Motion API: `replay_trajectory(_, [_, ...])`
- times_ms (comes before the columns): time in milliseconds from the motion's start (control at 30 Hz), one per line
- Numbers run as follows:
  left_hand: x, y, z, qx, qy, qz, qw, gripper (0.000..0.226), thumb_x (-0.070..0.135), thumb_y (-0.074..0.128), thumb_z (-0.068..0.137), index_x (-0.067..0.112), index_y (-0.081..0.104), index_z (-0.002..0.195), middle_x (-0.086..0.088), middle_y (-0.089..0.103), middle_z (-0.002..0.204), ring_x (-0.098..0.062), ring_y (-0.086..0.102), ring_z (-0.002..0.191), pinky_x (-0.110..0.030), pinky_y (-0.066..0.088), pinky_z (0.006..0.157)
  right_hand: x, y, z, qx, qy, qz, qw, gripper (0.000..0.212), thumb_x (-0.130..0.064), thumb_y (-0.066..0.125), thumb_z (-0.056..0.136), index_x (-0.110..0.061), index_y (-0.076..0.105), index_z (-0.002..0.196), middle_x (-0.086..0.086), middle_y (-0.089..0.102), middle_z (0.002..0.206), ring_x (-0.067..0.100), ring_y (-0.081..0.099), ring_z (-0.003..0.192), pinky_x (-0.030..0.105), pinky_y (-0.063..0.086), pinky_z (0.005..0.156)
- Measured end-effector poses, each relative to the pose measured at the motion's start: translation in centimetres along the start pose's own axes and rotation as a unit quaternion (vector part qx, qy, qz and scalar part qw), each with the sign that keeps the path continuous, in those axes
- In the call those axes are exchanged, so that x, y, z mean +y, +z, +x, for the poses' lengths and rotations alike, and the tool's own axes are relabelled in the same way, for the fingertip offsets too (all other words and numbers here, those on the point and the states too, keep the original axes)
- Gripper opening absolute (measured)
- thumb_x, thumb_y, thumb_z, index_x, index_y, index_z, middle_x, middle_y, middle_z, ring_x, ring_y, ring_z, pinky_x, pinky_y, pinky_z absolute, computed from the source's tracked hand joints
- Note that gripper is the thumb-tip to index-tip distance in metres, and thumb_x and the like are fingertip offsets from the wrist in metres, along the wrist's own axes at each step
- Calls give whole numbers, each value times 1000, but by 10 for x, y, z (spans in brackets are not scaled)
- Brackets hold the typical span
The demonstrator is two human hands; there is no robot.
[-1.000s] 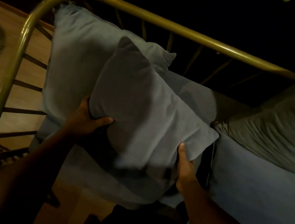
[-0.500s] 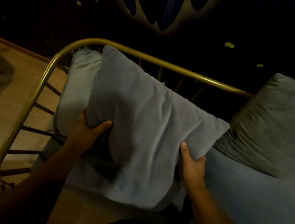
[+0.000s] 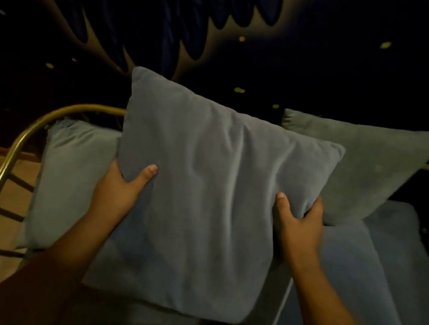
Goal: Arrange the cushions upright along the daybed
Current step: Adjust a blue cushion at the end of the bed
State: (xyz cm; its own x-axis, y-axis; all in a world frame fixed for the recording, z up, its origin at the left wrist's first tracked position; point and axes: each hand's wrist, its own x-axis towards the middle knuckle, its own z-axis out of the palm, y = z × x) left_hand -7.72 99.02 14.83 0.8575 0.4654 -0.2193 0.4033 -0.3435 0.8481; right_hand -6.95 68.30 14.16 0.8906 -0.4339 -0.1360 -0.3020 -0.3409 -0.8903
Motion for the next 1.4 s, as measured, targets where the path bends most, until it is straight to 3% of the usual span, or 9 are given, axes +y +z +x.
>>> replay_trajectory(200, [38, 77, -39, -55, 22, -50, 997, 82, 62, 63, 74, 14, 42, 137, -12, 53, 138, -34, 51, 124, -43, 43, 99, 4, -88, 25, 75, -2, -34, 997, 75, -59, 64, 77, -32, 35, 140, 2, 56, 133, 28, 56, 115, 44, 49, 93])
replay_trajectory(433, [72, 188, -83, -199, 22, 32, 979, 94, 71, 58, 72, 17, 30, 145, -8, 46, 146, -33, 47, 129, -40, 38, 103, 37, -191, 83, 122, 41, -103, 986, 87, -79, 56, 63, -42, 29, 137, 4, 53, 136, 37, 51, 121, 59, 46, 95])
replay_trajectory(500, [75, 219, -95, -246, 23, 27, 969, 112, 82, 57, 57, 18, 30, 145, -6, 46, 146, -30, 47, 130, -37, 39, 104, 50, -217, 103, 137, 64, -127, 980, 94, -80, 56, 61, -38, 28, 140, 7, 50, 138, 39, 46, 125, 60, 42, 99])
replay_trajectory(567, [66, 248, -102, -274, 13, 28, 961, 127, 91, 55, 42, 18, 33, 144, -5, 48, 144, -28, 49, 129, -39, 40, 107, 63, -234, 121, 138, 91, -154, 974, 101, -78, 57, 61, -31, 23, 144, 12, 44, 142, 41, 41, 128, 61, 38, 102])
replay_trajectory(667, [45, 275, -106, -320, -7, 50, 946, 117, 86, 61, 47, 18, 40, 141, -4, 50, 143, -25, 50, 128, -42, 40, 108, 84, -243, 139, 94, 140, -167, 971, 107, -72, 64, 65, -26, 15, 148, 16, 33, 149, 42, 32, 134, 60, 33, 107])
replay_trajectory(833, [44, 282, -102, -284, 4, 68, 956, 82, 49, 76, 67, 11, 48, 133, -9, 56, 135, -25, 54, 124, -33, 41, 102, 101, -227, 139, 100, 89, -200, 971, 100, -59, 61, 77, -24, 3, 150, 16, 9, 159, 38, 11, 145, 54, 13, 117])
replay_trajectory(967, [45, 276, -90, -204, 61, 113, 970, 107, 69, 75, 51, 19, 39, 138, -9, 52, 138, -26, 51, 126, -47, 43, 104, 90, -181, 118, 46, -39, -276, 959, 81, -48, 59, 82, -31, 17, 149, 7, -6, 161, 34, -12, 146, 52, -8, 117])
replay_trajectory(1200, [56, 239, -81, -181, 110, 132, 968, 70, 27, 71, 81, 17, 36, 141, -13, 39, 145, -29, 41, 131, -43, 36, 109, 55, -96, 73, -59, -179, -247, 951, 47, -35, 56, 80, -21, 56, 125, 9, 38, 148, 35, 15, 145, 51, -3, 115])
replay_trajectory(1400, [-4, 139, -40, -186, 57, 126, 973, 75, 54, 53, 71, 12, 48, 133, -13, 54, 132, -27, 51, 122, -31, 39, 101, 23, 11, 22, -213, -203, -133, 946, 48, -34, 56, 82, -13, 55, 126, 8, 56, 125, 24, 51, 121, 40, 39, 107])
